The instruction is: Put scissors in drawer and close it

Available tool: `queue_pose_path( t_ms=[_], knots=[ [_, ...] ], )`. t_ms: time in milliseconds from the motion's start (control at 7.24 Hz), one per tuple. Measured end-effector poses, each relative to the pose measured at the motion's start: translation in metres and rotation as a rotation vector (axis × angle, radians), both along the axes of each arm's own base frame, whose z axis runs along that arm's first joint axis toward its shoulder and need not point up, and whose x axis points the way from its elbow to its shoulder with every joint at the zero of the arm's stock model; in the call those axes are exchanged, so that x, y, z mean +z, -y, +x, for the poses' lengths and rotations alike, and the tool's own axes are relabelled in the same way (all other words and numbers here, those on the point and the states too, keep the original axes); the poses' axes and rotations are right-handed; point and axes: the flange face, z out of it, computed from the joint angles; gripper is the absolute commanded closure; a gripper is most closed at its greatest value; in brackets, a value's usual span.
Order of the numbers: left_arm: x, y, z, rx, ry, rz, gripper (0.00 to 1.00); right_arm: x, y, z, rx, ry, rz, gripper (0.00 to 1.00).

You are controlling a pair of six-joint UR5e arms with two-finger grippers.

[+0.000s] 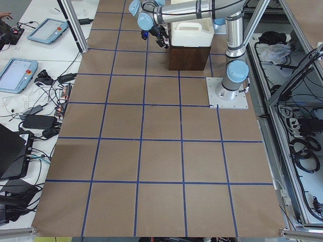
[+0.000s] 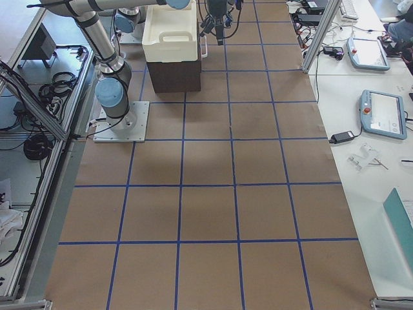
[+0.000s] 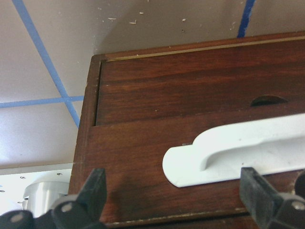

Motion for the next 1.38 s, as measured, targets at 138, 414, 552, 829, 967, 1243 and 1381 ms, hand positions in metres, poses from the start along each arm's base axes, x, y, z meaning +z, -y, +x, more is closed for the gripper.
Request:
queue_pose_path(
  t_ms=[138, 414, 552, 829, 967, 1243, 1381],
  knots=[
    [0.0, -0.001, 0.0, 0.0, 0.002, 0.008, 0.0, 0.0, 0.0, 0.0, -0.002, 0.0, 0.0, 0.0],
    [0.001, -0.003, 0.001, 0.005, 0.0, 0.021, 0.0, 0.0, 0.0, 0.0, -0.003, 0.0, 0.001, 0.0],
    [0.001, -0.003, 0.001, 0.006, 0.0, 0.025, 0.0, 0.0, 0.0, 0.0, -0.003, 0.0, 0.001, 0.0],
    [0.001, 0.0, 0.001, -0.004, 0.0, 0.004, 0.0, 0.0, 0.0, 0.0, -0.004, 0.0, 0.001, 0.0],
    [0.007, 0.007, 0.002, -0.013, -0.004, -0.045, 0.0, -0.001, 0.0, 0.0, -0.002, 0.0, 0.001, 0.0],
    [0.045, 0.025, 0.013, -0.015, -0.012, -0.193, 0.0, -0.002, 0.001, 0.0, 0.003, -0.002, 0.005, 0.0],
    [0.069, 0.029, 0.027, 0.008, -0.016, -0.257, 0.0, -0.003, 0.002, 0.0, 0.004, -0.002, 0.007, 0.0]
  ],
)
